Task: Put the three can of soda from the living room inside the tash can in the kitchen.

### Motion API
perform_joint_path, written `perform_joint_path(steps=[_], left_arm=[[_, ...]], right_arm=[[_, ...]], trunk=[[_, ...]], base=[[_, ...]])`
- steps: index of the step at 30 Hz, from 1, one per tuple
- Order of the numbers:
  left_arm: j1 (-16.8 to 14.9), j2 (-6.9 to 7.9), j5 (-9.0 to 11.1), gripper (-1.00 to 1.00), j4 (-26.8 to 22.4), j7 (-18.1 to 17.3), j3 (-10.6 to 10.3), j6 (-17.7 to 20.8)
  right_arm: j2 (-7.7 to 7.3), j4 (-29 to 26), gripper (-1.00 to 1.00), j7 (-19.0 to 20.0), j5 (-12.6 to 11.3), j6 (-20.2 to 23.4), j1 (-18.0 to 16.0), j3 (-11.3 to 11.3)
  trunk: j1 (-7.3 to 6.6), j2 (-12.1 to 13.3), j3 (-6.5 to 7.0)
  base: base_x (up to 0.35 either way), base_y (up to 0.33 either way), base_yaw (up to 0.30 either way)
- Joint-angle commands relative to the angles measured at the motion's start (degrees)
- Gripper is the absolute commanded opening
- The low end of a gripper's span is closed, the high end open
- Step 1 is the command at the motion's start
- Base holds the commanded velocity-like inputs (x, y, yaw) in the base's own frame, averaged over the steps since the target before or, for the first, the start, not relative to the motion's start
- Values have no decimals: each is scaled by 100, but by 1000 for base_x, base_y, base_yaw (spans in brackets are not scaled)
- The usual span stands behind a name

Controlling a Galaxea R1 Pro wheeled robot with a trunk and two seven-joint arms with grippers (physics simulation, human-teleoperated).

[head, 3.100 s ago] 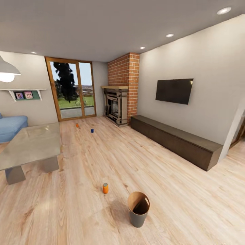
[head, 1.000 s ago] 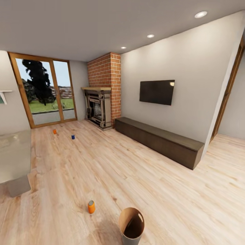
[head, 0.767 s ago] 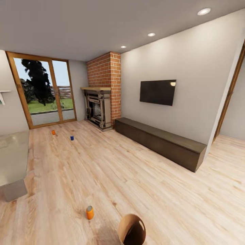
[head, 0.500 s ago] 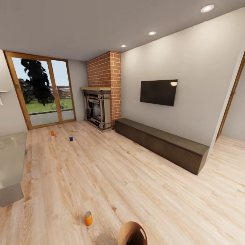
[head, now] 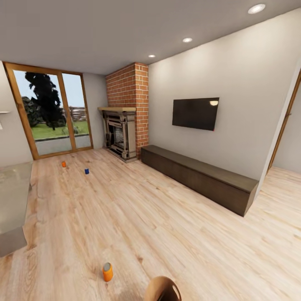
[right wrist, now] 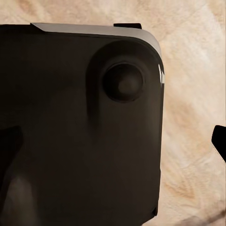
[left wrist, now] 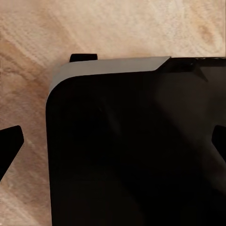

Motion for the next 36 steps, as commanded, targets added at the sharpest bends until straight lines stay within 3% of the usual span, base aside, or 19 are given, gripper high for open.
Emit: perform_joint_path(steps=[1, 16, 18, 20, 21, 22, 23, 25, 28, 30, 31, 32, 36], left_arm=[[0, 0, 0, 100, 0, 0, 0, 0], [-2, -9, -2, 100, -25, 10, -16, 8], [-2, -11, -7, 100, -199, 27, -45, 75], [-2, 4, -4, 100, -668, 29, -51, 293], [-2, 60, 0, 100, -2896, 22, -45, 1740], [-2, 67, 3, 100, -3477, 9, -41, 2071], [-2, 69, 12, 100, -4362, -8, -30, 2455], [-2, 55, 121, 100, -5408, -19, -21, 2740], [-2, 55, 444, 100, -6197, -23, -21, 2860], [-2, 68, 859, 100, -6689, -25, -24, 2910], [-2, 89, 1231, 100, -6924, -26, -20, 2925], [-2, 101, 1419, 100, -7041, -24, -19, 2933], [-2, 95, 1659, 100, -7672, -24, -20, 2946]], right_arm=[[0, 0, 100, 1, 1, -2, 0, 1], [-10, 0, 100, 0, 85, -15, 0, 73], [-50, -28, 100, 27, 85, 1, 0, 55], [-78, -296, 100, 33, 85, 50, 0, 49], [-113, -1738, 100, 34, 91, 611, 0, 58], [-121, -2129, 100, 36, 95, 816, 0, 59], [-142, -2781, 100, 37, 98, 1124, 0, 59], [-164, -3769, 100, 38, 108, 1582, 0, 63], [-176, -4796, 100, 53, 115, 2146, 0, 70], [-183, -5675, 100, 73, 118, 2580, 0, 74], [-189, -6355, 100, 89, 116, 2814, 0, 76], [-187, -6743, 100, 94, 115, 2893, 0, 77], [-185, -7386, 100, 106, 112, 2964, 0, 72]], trunk=[[0, 0, 0], [0, 0, 0], [0, 0, 0], [0, 0, 0], [0, 0, 0], [0, 0, 0], [0, 0, 0], [0, 0, 0], [0, 0, 0], [0, 0, 0], [0, 0, 0], [0, 0, 0], [0, 0, 0]], base=[[263, 0, 0], [37, 0, 0], [0, 0, 0], [0, 0, 0], [0, 0, 0], [0, 0, 0], [0, 0, 0], [0, 0, 0], [0, 0, 0], [0, 0, 0], [0, 0, 0], [0, 0, 0], [0, 0, 0]])
